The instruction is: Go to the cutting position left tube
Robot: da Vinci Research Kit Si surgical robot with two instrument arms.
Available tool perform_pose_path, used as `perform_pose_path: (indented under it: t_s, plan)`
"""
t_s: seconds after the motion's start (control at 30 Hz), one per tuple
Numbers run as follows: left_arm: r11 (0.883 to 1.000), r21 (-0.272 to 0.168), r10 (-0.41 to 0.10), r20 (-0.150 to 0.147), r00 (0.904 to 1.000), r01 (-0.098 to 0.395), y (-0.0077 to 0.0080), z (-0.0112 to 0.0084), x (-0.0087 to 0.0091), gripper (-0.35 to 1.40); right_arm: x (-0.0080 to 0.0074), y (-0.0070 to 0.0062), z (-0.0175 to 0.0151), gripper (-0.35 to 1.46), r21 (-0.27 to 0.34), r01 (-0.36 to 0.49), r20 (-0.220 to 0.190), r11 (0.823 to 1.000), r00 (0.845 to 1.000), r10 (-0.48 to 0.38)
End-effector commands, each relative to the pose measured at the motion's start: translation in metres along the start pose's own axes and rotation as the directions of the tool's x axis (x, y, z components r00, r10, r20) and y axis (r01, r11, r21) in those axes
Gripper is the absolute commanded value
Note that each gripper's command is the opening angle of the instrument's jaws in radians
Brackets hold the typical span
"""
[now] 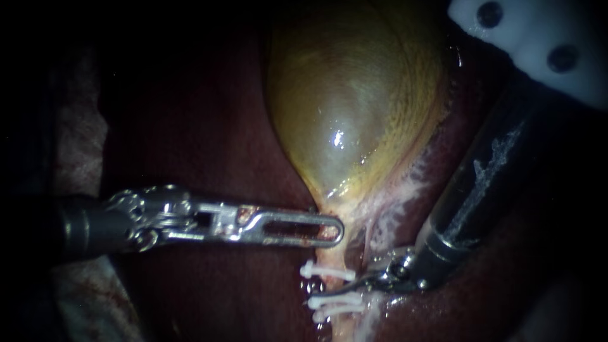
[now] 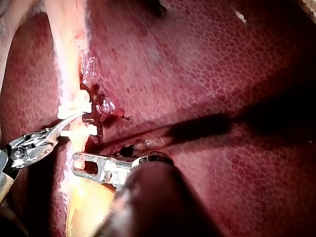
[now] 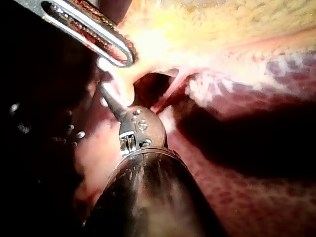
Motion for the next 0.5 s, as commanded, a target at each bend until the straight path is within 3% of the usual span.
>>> perform_pose_path:
  t_s: [0.03, 0.5]
  plan:
    - [1.0, 0.001, 0.0, 0.0, 1.0, 0.0, 0.0, 0.0, 0.0, -0.35, 0.0, 0.0, 0.0, 0.19, 0.0, 0.0, 0.0, 1.0, 1.0, 0.0]
    - [1.0, 0.0, 0.0, 0.0, 1.0, 0.0, 0.0, 0.0, 0.0, -0.35, 0.0, 0.0, 0.0, 0.19, 0.0, 0.0, 0.0, 1.0, 1.0, 0.0]
